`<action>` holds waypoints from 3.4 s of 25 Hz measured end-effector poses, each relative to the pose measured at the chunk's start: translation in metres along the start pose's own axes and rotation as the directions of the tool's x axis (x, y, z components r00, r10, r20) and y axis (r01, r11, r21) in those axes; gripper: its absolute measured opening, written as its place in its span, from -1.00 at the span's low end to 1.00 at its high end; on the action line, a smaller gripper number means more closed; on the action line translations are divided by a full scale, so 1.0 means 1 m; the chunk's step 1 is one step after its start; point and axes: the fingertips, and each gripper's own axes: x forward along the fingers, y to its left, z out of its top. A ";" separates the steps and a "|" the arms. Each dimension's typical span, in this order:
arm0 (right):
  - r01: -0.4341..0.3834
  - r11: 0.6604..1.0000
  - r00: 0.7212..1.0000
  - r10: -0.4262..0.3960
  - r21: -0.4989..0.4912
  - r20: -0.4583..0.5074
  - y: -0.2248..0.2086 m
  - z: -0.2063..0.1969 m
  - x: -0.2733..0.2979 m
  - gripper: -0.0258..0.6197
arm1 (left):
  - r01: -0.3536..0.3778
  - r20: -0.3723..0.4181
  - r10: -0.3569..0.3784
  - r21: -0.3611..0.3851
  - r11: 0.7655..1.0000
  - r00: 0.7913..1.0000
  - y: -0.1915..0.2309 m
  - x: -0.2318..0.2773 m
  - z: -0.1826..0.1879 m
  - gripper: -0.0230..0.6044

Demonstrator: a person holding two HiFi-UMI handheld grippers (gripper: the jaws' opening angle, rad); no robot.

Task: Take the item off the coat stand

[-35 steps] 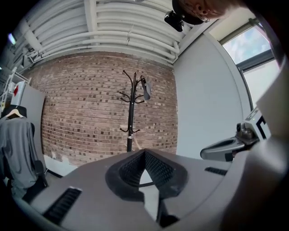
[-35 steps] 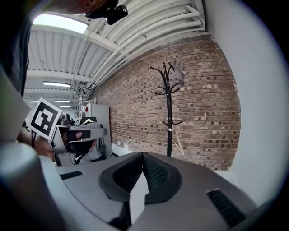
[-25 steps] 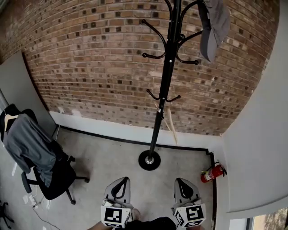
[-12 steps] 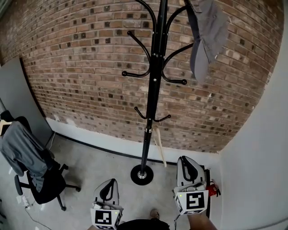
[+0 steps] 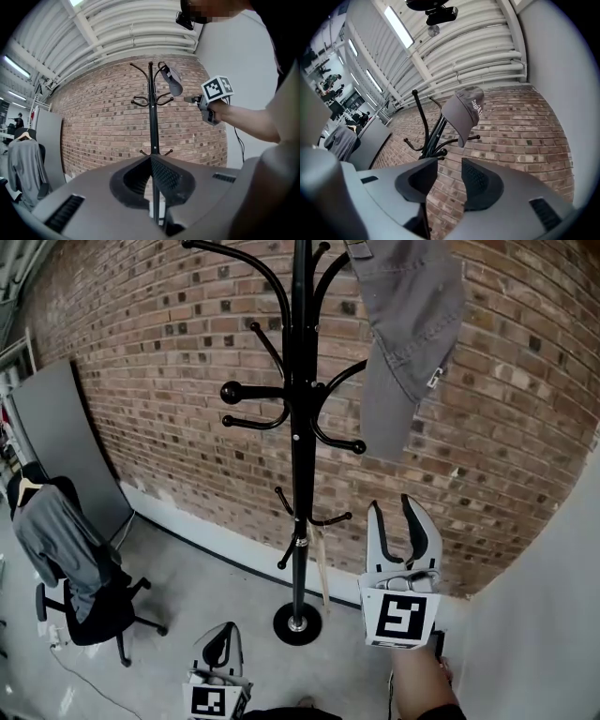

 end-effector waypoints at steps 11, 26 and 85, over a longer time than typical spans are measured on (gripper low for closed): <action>0.197 0.969 0.968 -0.168 -0.150 0.188 -0.038 0.042 0.069 -0.44 | -0.059 -0.005 0.060 0.027 0.998 0.998 -0.012 -0.002 0.001 -0.85; 0.379 0.925 0.876 -0.356 -0.009 0.326 -0.101 0.113 0.041 -0.82 | -0.043 0.034 0.042 0.023 0.999 0.999 -0.001 -0.016 0.011 -0.85; -0.343 0.812 0.861 0.473 0.472 -0.188 0.187 -0.096 -0.210 -0.82 | -0.101 -0.062 0.100 -0.022 0.995 0.993 0.031 -0.059 -0.049 -0.85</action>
